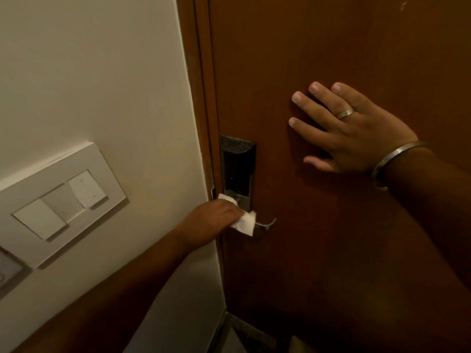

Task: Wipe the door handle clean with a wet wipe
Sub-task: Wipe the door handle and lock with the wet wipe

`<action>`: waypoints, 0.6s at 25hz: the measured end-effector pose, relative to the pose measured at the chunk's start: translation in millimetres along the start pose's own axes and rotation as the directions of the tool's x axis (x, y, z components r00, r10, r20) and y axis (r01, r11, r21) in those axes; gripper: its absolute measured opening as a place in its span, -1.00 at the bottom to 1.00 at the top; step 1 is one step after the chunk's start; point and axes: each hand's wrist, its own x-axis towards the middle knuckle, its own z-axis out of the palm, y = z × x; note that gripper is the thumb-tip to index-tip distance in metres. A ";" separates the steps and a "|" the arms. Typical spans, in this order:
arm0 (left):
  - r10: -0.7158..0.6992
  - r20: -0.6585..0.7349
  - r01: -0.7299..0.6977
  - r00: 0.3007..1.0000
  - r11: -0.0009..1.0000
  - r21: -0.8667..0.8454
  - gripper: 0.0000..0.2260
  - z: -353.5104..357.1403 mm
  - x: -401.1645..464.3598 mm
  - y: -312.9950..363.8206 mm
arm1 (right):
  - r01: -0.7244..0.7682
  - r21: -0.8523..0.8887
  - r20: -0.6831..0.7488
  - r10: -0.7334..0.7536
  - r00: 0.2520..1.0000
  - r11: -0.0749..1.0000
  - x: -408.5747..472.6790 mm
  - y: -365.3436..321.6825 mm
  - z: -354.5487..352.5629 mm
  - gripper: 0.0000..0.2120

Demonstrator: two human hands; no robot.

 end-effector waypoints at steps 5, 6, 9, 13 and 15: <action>0.085 0.109 -0.098 0.990 0.988 0.118 -0.69 -16.5 13.7 -4.6 | -0.002 0.000 -0.023 0.002 1.000 1.000 1.7 -1.4 -0.3 -0.28; 0.069 0.120 -0.083 0.990 0.989 0.119 -0.71 -9.4 20.0 6.4 | -0.001 -0.002 -0.026 0.001 1.000 1.000 2.5 -0.5 -0.4 -0.28; -0.137 0.170 0.119 0.976 0.986 0.116 -0.73 25.5 38.9 51.7 | -0.010 -0.006 -0.031 0.010 0.999 1.000 2.0 1.7 -2.8 -0.29; -0.156 0.037 0.152 0.987 0.984 0.091 -0.64 44.4 41.5 75.9 | 0.012 -0.004 -0.025 -0.012 1.000 1.000 4.4 1.5 -5.9 -0.30; -0.058 0.008 0.057 0.998 0.993 0.100 -0.55 35.6 22.1 62.4 | 0.005 -0.004 -0.029 -0.005 1.000 1.000 4.7 2.3 -5.7 -0.29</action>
